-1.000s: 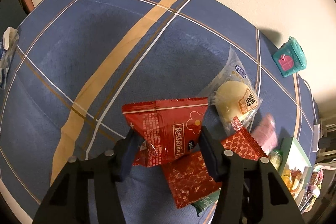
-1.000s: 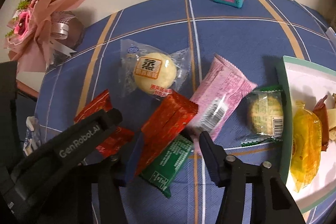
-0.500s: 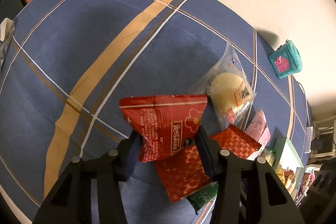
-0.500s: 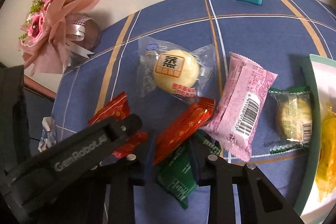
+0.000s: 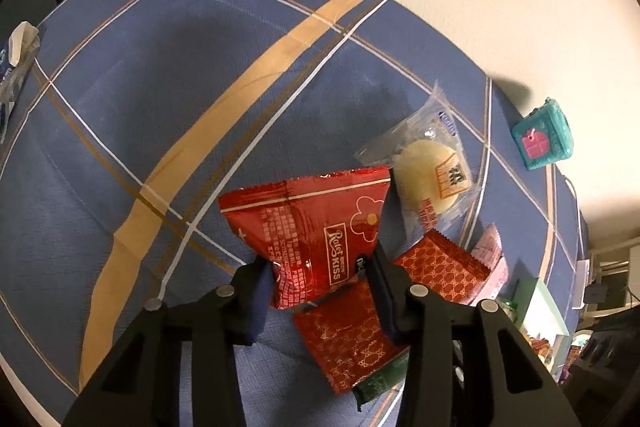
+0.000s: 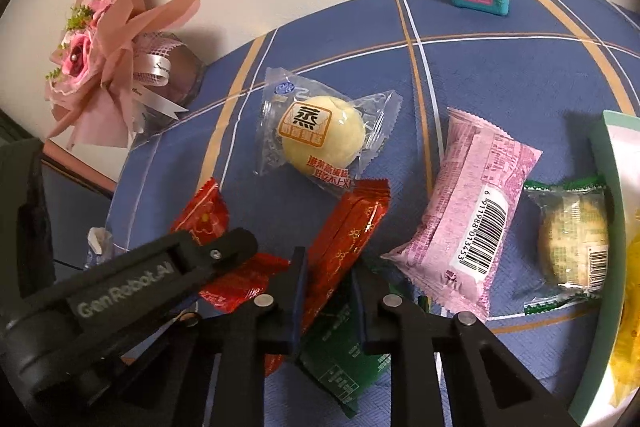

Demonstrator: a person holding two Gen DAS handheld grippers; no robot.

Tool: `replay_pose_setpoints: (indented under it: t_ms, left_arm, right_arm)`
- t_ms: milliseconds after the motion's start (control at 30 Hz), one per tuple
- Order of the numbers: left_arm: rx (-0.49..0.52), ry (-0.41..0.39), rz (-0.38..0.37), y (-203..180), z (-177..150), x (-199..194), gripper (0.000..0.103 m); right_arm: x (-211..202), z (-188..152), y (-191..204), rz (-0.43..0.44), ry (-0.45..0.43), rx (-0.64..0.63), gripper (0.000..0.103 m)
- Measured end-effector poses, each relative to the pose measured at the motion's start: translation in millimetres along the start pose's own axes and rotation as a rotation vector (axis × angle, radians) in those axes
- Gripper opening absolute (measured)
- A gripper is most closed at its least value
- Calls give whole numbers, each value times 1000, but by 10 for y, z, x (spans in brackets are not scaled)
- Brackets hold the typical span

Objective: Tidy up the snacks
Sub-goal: 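Grasp and lift the red bag with the left tool while the right tool lifts the red wafer strip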

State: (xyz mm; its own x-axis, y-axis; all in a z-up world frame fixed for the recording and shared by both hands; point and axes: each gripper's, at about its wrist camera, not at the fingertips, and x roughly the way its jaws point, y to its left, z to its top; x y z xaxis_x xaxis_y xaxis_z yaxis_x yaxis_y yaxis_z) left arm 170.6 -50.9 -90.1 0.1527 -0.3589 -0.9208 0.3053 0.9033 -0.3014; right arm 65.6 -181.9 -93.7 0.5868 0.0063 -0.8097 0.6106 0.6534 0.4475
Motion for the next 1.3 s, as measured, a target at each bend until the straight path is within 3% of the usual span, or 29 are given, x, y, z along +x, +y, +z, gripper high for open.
replay_pose_setpoints:
  t_ms: [433, 733, 1300]
  left_arm:
    - [21, -57, 4, -115, -59, -332, 45]
    - [74, -103, 3, -372, -172, -596, 45]
    - [241, -120, -21, -1136, -657, -760, 45]
  right_arm:
    - [-396, 66, -13, 18, -53, -17, 12]
    - [-884, 125, -82, 2, -120, -27, 12]
    - [-1687, 125, -784, -59, -198, 68, 12]
